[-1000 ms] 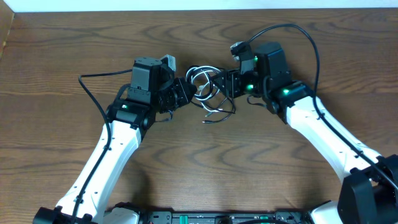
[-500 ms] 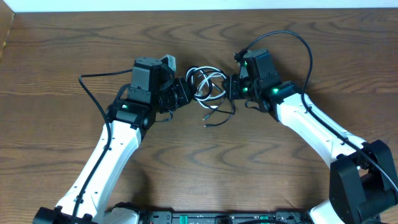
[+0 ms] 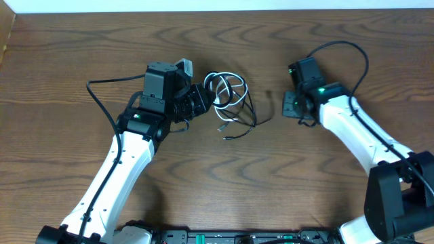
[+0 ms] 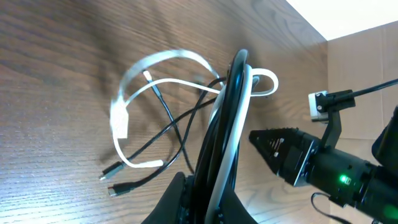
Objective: Untangle cables
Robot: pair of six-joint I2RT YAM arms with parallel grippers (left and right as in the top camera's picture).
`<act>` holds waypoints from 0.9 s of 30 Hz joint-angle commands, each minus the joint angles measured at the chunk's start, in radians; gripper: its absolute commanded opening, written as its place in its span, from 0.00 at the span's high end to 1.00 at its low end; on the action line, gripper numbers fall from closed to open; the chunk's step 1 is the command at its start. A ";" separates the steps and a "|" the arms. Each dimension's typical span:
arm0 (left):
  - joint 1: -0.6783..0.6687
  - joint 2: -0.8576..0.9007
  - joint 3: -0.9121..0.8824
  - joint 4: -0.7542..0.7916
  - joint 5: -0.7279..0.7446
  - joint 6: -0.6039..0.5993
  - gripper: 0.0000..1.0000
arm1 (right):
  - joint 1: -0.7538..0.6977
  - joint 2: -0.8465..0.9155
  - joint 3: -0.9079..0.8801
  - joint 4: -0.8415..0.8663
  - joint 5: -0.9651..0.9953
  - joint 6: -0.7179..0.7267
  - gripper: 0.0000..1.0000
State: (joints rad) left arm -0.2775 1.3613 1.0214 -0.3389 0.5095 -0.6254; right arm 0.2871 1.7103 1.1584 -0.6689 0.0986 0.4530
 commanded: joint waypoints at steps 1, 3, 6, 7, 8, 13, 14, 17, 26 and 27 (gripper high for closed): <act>0.003 -0.009 0.007 0.005 -0.005 -0.001 0.93 | -0.058 0.002 0.006 0.010 -0.063 -0.117 0.64; 0.003 -0.009 0.007 0.006 -0.005 0.000 0.93 | -0.079 -0.006 0.021 0.041 -0.228 -0.240 0.58; 0.003 -0.009 0.007 0.009 -0.005 0.003 0.93 | -0.090 -0.031 0.075 0.058 -0.459 -0.378 0.51; 0.003 -0.009 0.007 0.010 -0.005 0.013 0.93 | -0.089 -0.037 0.091 0.060 -0.498 -0.402 0.51; 0.003 -0.009 0.007 0.013 -0.005 0.042 0.93 | -0.086 -0.051 0.128 0.064 -0.579 -0.443 0.49; 0.003 -0.009 0.007 0.013 0.004 0.173 0.92 | -0.060 -0.090 0.174 0.159 -0.699 -0.475 0.39; 0.003 -0.009 0.007 0.014 0.027 0.213 0.93 | -0.056 -0.089 0.174 0.172 -0.711 -0.478 0.36; 0.003 -0.009 0.007 0.036 0.128 0.287 0.93 | -0.041 -0.089 0.174 0.160 -0.713 -0.511 0.35; 0.003 -0.009 0.007 0.084 0.064 0.132 0.93 | 0.054 -0.089 0.173 0.119 -0.686 -0.487 0.44; 0.003 -0.009 0.007 0.084 0.025 0.066 0.93 | 0.059 -0.089 0.173 0.113 -0.653 -0.448 0.44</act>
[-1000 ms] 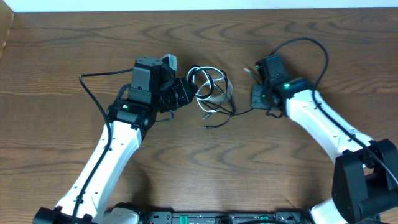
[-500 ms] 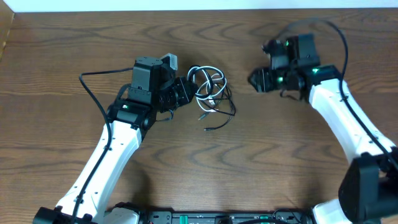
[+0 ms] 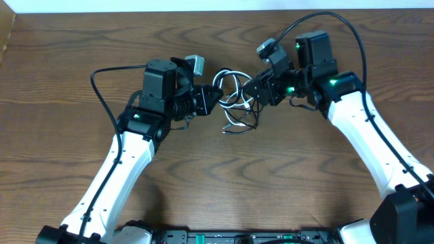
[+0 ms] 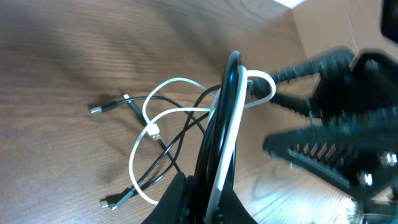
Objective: Untangle cables
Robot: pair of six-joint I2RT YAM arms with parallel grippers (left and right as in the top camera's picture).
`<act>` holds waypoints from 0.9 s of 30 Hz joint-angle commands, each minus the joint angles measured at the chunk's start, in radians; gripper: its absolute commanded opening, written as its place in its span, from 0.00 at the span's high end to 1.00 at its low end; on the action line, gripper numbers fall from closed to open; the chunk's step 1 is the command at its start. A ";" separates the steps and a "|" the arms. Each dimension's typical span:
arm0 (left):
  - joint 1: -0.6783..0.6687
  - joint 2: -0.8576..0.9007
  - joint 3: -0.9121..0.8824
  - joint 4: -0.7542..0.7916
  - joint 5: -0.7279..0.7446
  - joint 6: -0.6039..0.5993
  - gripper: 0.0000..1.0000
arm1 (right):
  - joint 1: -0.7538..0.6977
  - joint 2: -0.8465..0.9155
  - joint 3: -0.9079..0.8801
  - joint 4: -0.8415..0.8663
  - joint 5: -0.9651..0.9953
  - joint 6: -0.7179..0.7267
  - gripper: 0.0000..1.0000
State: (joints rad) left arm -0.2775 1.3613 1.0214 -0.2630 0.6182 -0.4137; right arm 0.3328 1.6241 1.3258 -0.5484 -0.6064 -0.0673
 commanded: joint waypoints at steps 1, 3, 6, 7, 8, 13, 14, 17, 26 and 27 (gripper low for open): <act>0.003 -0.009 0.007 0.008 -0.091 -0.167 0.93 | 0.014 -0.003 0.006 -0.010 0.056 0.075 0.44; 0.003 -0.009 0.007 0.011 -0.104 -0.267 0.93 | 0.016 -0.003 0.006 -0.010 0.057 0.070 0.42; 0.003 -0.009 0.007 0.011 -0.108 -0.364 0.93 | 0.016 -0.003 0.006 -0.012 0.045 -0.007 0.39; 0.003 -0.009 0.007 0.011 -0.106 -0.390 0.93 | 0.016 -0.003 0.006 -0.014 0.036 -0.055 0.39; 0.003 -0.009 0.007 0.011 -0.098 -0.401 0.93 | 0.017 -0.003 0.005 -0.017 0.031 -0.095 0.38; 0.005 -0.009 0.007 0.042 0.027 -0.400 0.93 | 0.019 -0.001 0.000 -0.042 -0.018 -0.282 0.31; 0.009 -0.009 0.007 0.046 0.036 -0.401 0.93 | 0.019 -0.001 0.000 -0.060 -0.058 -0.343 0.29; 0.016 -0.009 0.007 0.051 0.053 -0.428 0.93 | 0.030 0.000 0.000 -0.085 -0.115 -0.439 0.26; 0.018 -0.009 0.007 0.069 0.093 -0.459 0.93 | 0.096 0.060 0.000 -0.074 -0.118 -0.491 0.29; 0.018 -0.009 0.007 0.071 0.097 -0.460 0.93 | 0.099 0.072 0.000 -0.068 -0.119 -0.491 0.32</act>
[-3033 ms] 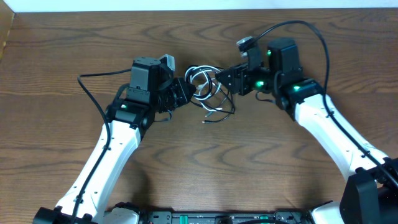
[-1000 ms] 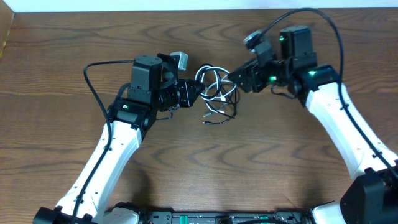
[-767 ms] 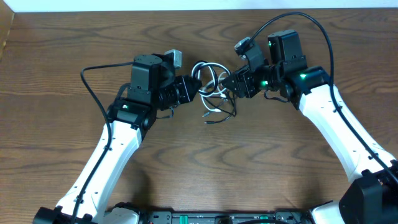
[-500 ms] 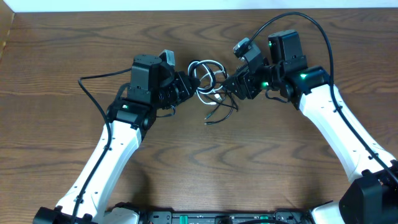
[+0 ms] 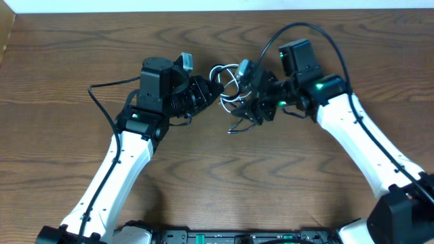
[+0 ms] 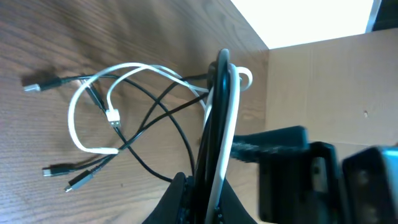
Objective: Untangle cables
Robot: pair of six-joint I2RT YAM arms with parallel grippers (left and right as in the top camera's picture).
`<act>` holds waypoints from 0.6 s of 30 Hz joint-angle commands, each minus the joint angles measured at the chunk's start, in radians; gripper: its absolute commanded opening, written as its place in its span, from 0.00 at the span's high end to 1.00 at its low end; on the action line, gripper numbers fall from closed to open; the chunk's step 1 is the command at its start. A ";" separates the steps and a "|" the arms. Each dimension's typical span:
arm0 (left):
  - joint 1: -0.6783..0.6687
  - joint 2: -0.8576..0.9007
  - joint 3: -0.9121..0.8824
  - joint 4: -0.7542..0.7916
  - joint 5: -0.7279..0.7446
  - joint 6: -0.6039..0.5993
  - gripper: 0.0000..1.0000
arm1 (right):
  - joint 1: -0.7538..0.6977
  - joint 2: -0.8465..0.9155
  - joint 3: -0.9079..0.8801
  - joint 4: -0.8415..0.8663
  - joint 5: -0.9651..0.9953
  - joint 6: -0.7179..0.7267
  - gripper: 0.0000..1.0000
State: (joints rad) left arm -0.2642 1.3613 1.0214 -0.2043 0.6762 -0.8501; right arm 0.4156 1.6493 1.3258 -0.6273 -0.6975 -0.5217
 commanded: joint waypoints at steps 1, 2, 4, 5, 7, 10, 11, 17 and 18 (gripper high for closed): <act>0.005 -0.009 0.007 0.012 0.039 -0.024 0.93 | 0.019 0.061 0.000 0.023 -0.028 -0.035 0.35; 0.006 -0.010 0.007 0.012 0.040 -0.024 0.93 | 0.019 0.072 0.000 0.031 -0.027 -0.032 0.38; 0.006 -0.010 0.007 0.012 0.039 -0.024 0.93 | 0.019 0.084 0.000 0.037 -0.027 -0.021 0.44; 0.007 -0.009 0.007 0.013 0.038 -0.024 0.93 | 0.018 0.084 0.000 0.042 -0.027 -0.003 0.50; 0.019 -0.009 0.007 0.013 0.036 -0.025 0.92 | 0.017 0.083 0.000 0.059 -0.028 0.039 0.66; 0.040 -0.009 0.007 0.013 0.018 -0.064 0.93 | 0.017 0.083 0.000 0.090 -0.055 0.128 0.89; 0.044 -0.009 0.007 0.013 0.011 -0.069 0.93 | 0.017 0.083 0.000 0.098 -0.067 0.146 0.93; 0.053 -0.009 0.007 0.006 -0.097 -0.071 0.68 | -0.006 0.064 0.001 0.152 -0.091 0.371 0.99; 0.053 -0.009 0.007 0.001 -0.115 -0.071 0.63 | -0.014 0.058 0.001 0.152 -0.100 0.390 0.99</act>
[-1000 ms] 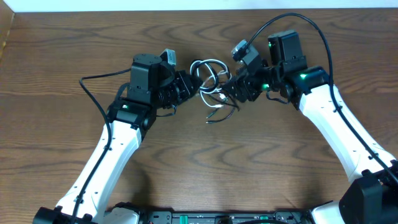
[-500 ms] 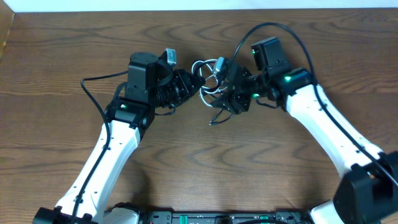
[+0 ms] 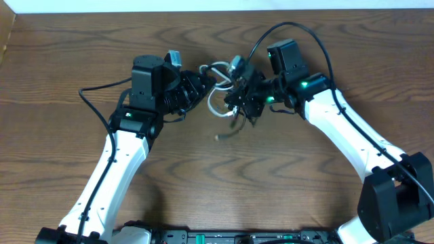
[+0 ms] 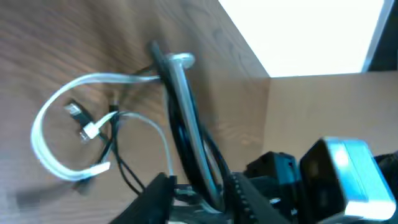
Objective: Untangle cables
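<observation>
A tangle of black and white cables (image 3: 218,95) hangs between my two grippers over the middle of the table. Its coiled part (image 4: 180,106) runs up between the fingers of my left gripper (image 4: 199,180), whose jaws stand apart round it. A white loop (image 4: 62,118) and connector ends trail to the left. In the overhead view my left gripper (image 3: 205,83) meets the tangle from the left. My right gripper (image 3: 237,98) is buried in it from the right, its fingers hidden. A thin tail (image 3: 225,134) dangles toward the near side.
The brown wooden table (image 3: 305,190) stretches all round the arms. A cardboard wall (image 4: 323,106) rises past its far edge, and a white strip (image 3: 217,5) borders the back. My left arm's own black lead (image 3: 95,95) loops out at the left.
My left gripper's fingers are wider apart and the coil now leans across them. Both grippers and the tangle sit a little farther back and left. The right gripper is deeper in the cables.
At first my left gripper was shut on the coil with loose ends on the table and the right arm far off at the right. The right gripper then stood open beside the tangle, then at its near right side. Now it is within the tangle and the left jaws have widened.
</observation>
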Robot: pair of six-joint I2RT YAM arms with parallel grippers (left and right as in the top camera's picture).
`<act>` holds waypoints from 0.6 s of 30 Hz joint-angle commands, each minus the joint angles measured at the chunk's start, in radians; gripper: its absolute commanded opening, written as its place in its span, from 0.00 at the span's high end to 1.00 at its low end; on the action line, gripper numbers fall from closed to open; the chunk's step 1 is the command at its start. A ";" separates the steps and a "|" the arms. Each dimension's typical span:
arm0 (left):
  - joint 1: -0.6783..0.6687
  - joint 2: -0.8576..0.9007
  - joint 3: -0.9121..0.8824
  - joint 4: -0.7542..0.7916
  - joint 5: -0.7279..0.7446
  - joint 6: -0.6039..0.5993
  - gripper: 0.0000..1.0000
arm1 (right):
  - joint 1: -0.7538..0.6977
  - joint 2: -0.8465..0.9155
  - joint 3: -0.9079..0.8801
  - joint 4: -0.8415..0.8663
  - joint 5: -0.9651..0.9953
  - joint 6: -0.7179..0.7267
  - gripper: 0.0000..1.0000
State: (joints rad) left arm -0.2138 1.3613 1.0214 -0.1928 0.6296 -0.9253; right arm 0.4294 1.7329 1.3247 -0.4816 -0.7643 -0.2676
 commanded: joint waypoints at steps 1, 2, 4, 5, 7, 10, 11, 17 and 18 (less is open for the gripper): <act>0.002 -0.009 0.007 -0.023 -0.107 0.006 0.52 | -0.056 -0.043 0.002 0.005 -0.070 0.175 0.99; 0.002 -0.009 0.007 -0.031 -0.129 0.007 0.48 | -0.072 -0.051 0.002 0.005 -0.090 0.199 0.99; 0.002 -0.009 0.007 -0.047 -0.190 0.008 0.38 | -0.126 -0.067 0.002 -0.013 -0.169 0.256 0.99; 0.002 -0.009 0.007 -0.054 -0.210 0.008 0.36 | -0.150 -0.067 0.002 -0.031 -0.218 0.269 0.99; 0.002 -0.009 0.007 -0.068 -0.251 0.015 0.32 | -0.191 -0.065 0.002 -0.088 -0.304 0.269 0.99; 0.001 -0.009 0.007 -0.075 -0.257 0.108 0.32 | -0.213 -0.066 0.002 -0.182 -0.325 0.203 0.99; 0.000 -0.008 0.007 -0.076 -0.257 0.147 0.32 | -0.212 -0.066 0.002 -0.221 -0.338 0.148 0.99; 0.000 0.068 0.007 0.016 -0.101 0.241 0.32 | -0.212 -0.066 0.002 -0.297 -0.389 0.031 0.99; 0.000 0.121 0.007 0.076 -0.029 0.241 0.32 | -0.214 -0.066 0.002 -0.292 -0.430 0.016 0.99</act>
State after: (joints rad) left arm -0.2138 1.3952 1.0218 -0.1799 0.4583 -0.7456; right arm 0.2184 1.6928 1.3247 -0.7822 -1.0855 -0.1776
